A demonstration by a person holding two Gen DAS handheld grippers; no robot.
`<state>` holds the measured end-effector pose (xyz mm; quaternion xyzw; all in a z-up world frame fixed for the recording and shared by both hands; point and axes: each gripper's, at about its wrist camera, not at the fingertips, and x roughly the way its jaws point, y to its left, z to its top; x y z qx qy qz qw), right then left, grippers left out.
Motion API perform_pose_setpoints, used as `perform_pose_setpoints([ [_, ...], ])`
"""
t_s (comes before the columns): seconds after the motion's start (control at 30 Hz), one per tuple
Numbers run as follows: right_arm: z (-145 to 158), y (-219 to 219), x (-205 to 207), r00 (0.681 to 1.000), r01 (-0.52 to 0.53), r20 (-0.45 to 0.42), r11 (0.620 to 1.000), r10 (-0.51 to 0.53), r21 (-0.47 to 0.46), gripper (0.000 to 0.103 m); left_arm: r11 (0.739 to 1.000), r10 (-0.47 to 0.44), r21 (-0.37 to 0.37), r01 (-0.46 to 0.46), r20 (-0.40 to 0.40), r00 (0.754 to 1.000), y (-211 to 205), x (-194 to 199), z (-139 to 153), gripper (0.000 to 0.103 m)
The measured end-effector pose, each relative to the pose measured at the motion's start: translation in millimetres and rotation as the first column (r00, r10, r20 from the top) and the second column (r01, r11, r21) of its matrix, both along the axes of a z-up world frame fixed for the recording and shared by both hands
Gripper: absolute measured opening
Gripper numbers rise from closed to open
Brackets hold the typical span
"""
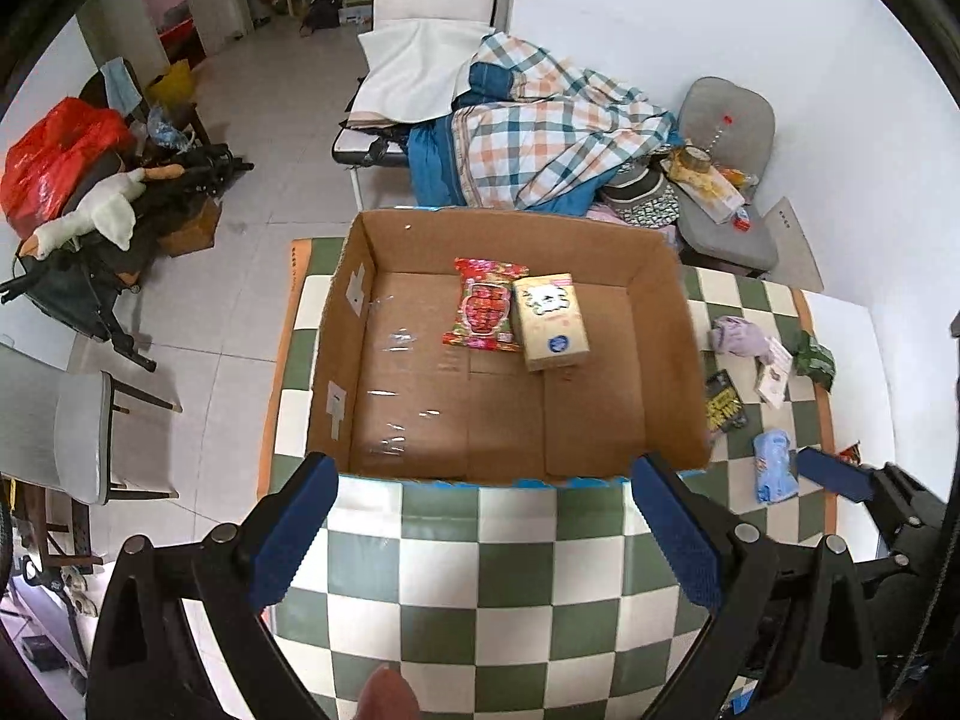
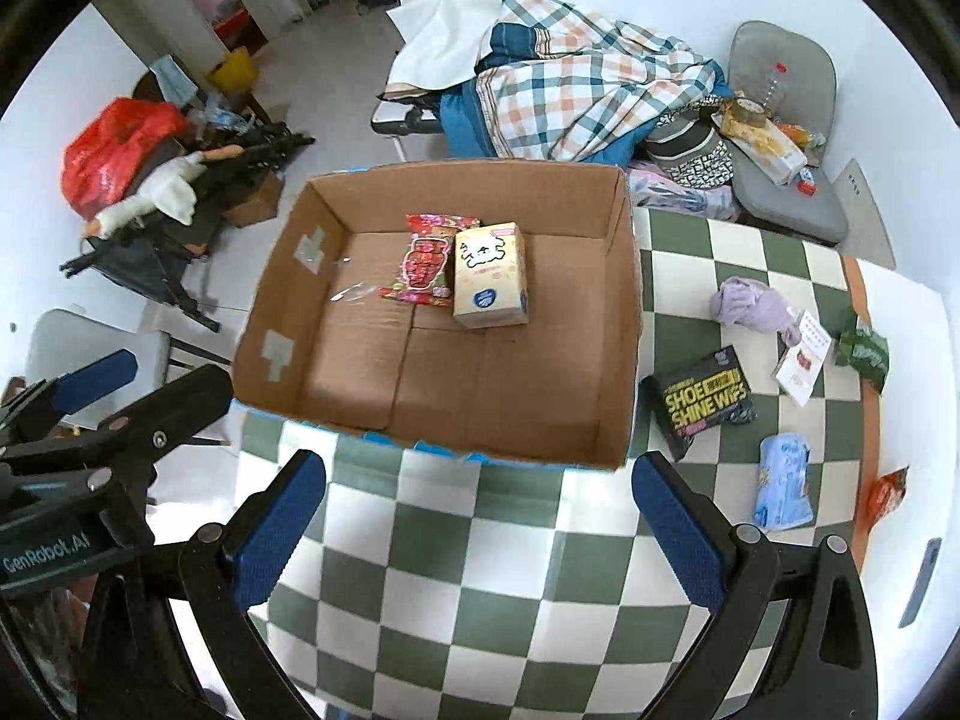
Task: Organize soft objects
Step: 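Grasp the blue wipes pack with the left tool while the right tool grasps the orange panda bag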
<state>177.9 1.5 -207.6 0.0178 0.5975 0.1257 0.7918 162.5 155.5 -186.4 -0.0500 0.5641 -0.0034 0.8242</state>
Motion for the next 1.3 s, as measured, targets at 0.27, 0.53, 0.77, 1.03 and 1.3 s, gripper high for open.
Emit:
perform_pose_setpoints([
  [0.27, 11, -71, -33, 0.997, 0.07, -0.031, 0.993, -0.067, 0.1, 0.103, 0.994, -0.097, 0.061, 0.095, 0.037, 0.995, -81, -6, 27, 0.1],
  [0.53, -5, -225, -37, 0.957, 0.285, -0.077, 0.957, -0.28, 0.061, 0.103, 0.965, -0.25, 0.065, 0.253, -0.044, 0.967, -208, 34, 0, 0.1],
  [0.77, -56, -368, -40, 0.869, 0.476, -0.14, 0.879, -0.475, -0.028, 0.103, 0.938, -0.343, -0.054, 0.343, -0.285, 0.895, -309, 68, -94, 0.1],
  [1.03, -118, -486, -40, 0.752, 0.617, -0.211, 0.78, -0.624, -0.108, 0.103, 0.937, -0.342, -0.126, 0.325, -0.508, 0.79, -403, 80, -201, 0.1],
  [1.3, -182, -554, -18, 0.666, 0.686, -0.304, 0.72, -0.681, -0.109, 0.103, 0.95, -0.297, -0.112, 0.29, -0.602, 0.742, -431, 89, -269, 0.1],
])
